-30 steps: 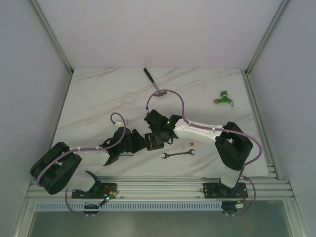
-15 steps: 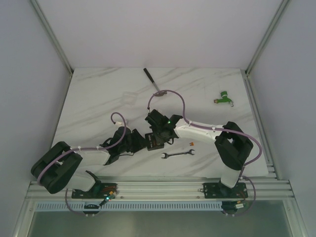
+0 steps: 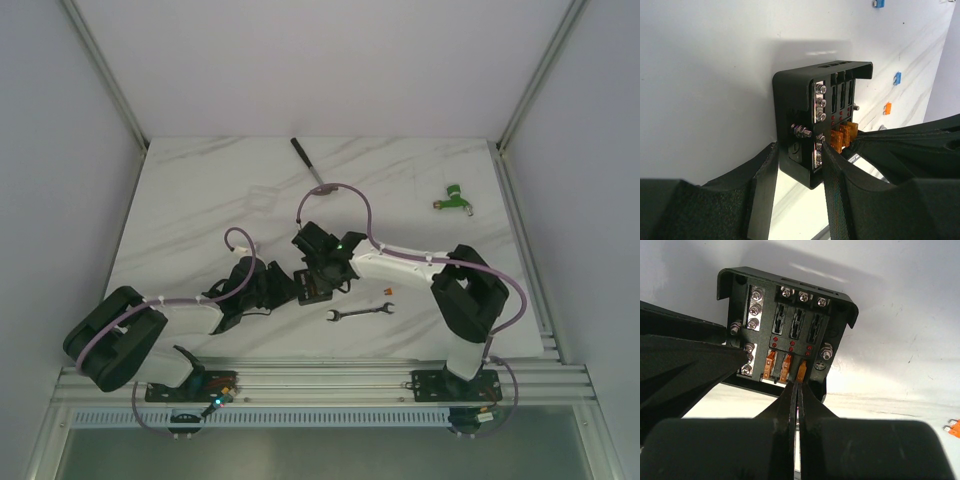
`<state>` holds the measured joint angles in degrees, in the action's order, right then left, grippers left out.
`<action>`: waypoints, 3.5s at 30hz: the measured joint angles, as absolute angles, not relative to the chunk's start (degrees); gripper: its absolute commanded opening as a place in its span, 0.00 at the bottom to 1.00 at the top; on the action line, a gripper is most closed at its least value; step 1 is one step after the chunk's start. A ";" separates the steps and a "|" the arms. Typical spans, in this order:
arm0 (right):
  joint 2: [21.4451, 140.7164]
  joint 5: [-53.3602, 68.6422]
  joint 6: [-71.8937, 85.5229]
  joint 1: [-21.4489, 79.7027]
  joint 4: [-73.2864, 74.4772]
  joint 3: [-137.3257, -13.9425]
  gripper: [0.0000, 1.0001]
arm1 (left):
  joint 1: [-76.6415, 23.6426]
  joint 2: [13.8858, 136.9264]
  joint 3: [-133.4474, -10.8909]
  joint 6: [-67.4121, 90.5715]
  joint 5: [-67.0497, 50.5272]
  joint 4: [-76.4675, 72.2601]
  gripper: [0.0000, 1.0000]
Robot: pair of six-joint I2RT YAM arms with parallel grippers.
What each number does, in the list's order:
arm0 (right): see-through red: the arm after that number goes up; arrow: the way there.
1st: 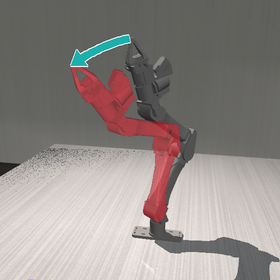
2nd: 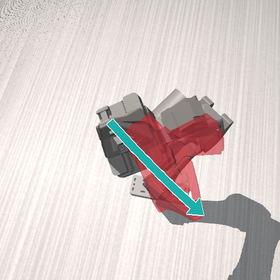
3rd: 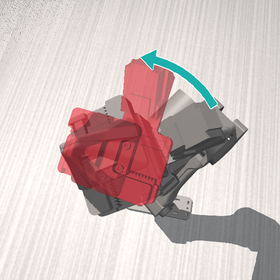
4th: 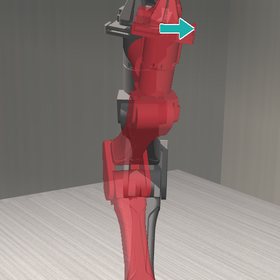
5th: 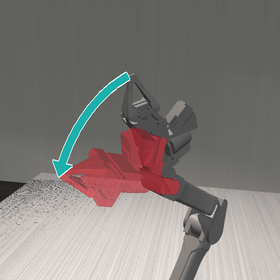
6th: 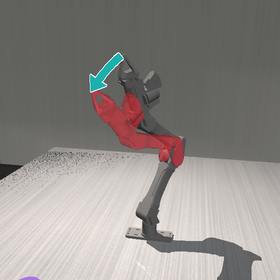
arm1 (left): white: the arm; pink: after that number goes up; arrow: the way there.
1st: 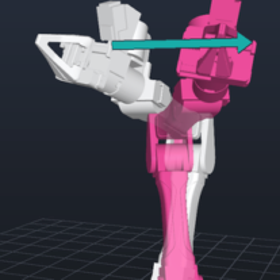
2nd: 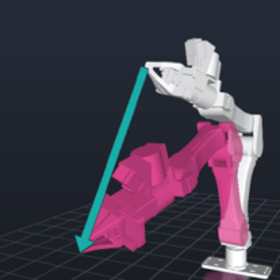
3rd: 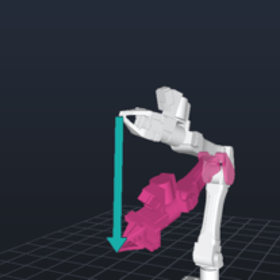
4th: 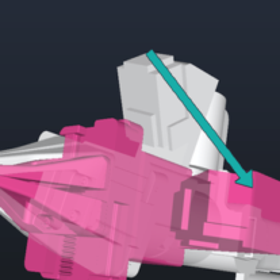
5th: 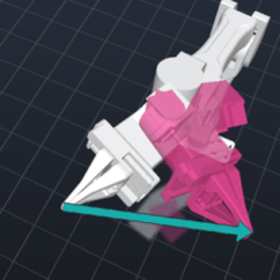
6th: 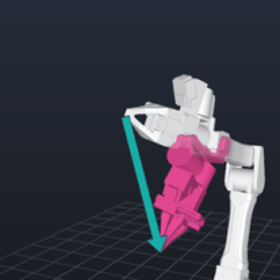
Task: Snap on the fuse box
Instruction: Install the fuse at the fuse box base, then pick up the fuse from the center of the board.
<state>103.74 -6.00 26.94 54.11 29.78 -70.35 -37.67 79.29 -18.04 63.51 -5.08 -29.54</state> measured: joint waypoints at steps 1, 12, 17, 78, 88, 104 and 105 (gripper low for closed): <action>103.85 -5.96 26.63 54.11 30.09 -70.67 0.00 | -37.67 79.29 -18.04 63.53 -5.08 -29.54 0.48; 102.00 -4.69 23.11 54.13 29.17 -70.54 0.20 | -37.91 78.67 -18.04 63.55 -4.23 -29.06 0.49; 101.27 -4.75 23.09 53.87 28.03 -70.54 0.18 | -37.95 78.63 -18.04 63.53 -4.03 -29.02 0.49; 80.73 -9.63 25.26 32.88 25.08 -43.09 0.50 | -37.95 62.04 -18.02 60.05 4.38 -14.87 0.94; 84.14 -7.33 24.69 33.28 22.52 -43.35 0.33 | -37.95 62.74 -18.02 59.88 4.58 -13.72 0.94; 97.17 -7.38 17.80 39.42 20.23 -56.42 0.43 | -37.95 62.70 -18.02 59.88 4.58 -13.65 0.95; 97.60 -7.53 17.65 39.44 20.23 -56.90 0.45 | -37.95 62.63 -18.02 59.88 4.58 -13.65 0.95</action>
